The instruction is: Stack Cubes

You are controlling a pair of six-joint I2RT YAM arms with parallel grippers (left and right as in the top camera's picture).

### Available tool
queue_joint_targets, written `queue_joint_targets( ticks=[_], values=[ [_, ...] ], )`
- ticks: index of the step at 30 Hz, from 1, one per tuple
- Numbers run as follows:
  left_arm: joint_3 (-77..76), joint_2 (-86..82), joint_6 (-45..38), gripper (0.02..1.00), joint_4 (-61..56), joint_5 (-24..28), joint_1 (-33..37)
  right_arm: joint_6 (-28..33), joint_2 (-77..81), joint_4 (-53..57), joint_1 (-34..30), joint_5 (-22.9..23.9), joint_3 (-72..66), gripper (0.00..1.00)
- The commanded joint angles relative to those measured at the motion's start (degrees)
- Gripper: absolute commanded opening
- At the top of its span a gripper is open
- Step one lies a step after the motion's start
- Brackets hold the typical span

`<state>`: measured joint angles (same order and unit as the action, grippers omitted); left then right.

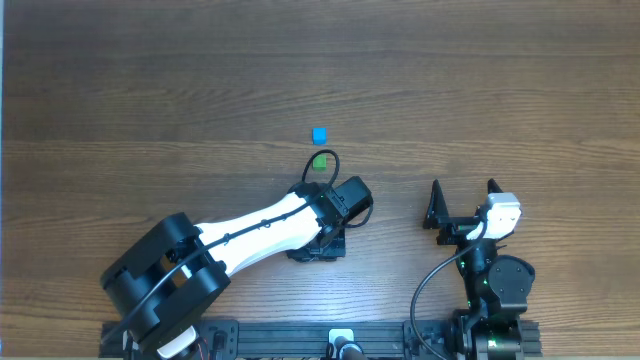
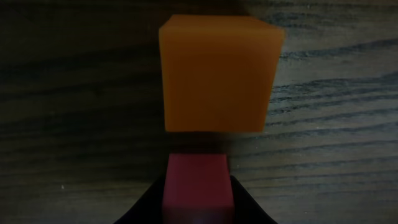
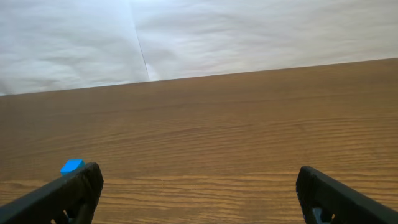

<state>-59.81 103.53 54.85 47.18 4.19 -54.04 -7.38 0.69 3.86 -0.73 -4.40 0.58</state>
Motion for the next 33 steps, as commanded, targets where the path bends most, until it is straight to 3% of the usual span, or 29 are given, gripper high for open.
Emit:
queue_joint_targets(
  ticks=[1,13,26,33],
  values=[
    [-0.9,0.5,-0.4,0.229,0.2,-0.6,-0.1,-0.3,0.0,0.2,0.0,-0.7,-0.3,0.991],
    [-1.4,-2.1,-0.4,0.161,0.4,1.2,-0.1,-0.3,0.0,0.2,0.0,-0.7,-0.3,0.991],
    [-18.4,-3.1,-0.8,0.154,13.6,-5.8,1.1,-0.3,0.0,0.2,0.0,-0.7,-0.3,0.991],
    [-22.8,-3.0,-4.2,0.156,14.2,-5.5,5.8,-0.3,0.0,0.2,0.0,-0.7,-0.3,0.993]
  ],
)
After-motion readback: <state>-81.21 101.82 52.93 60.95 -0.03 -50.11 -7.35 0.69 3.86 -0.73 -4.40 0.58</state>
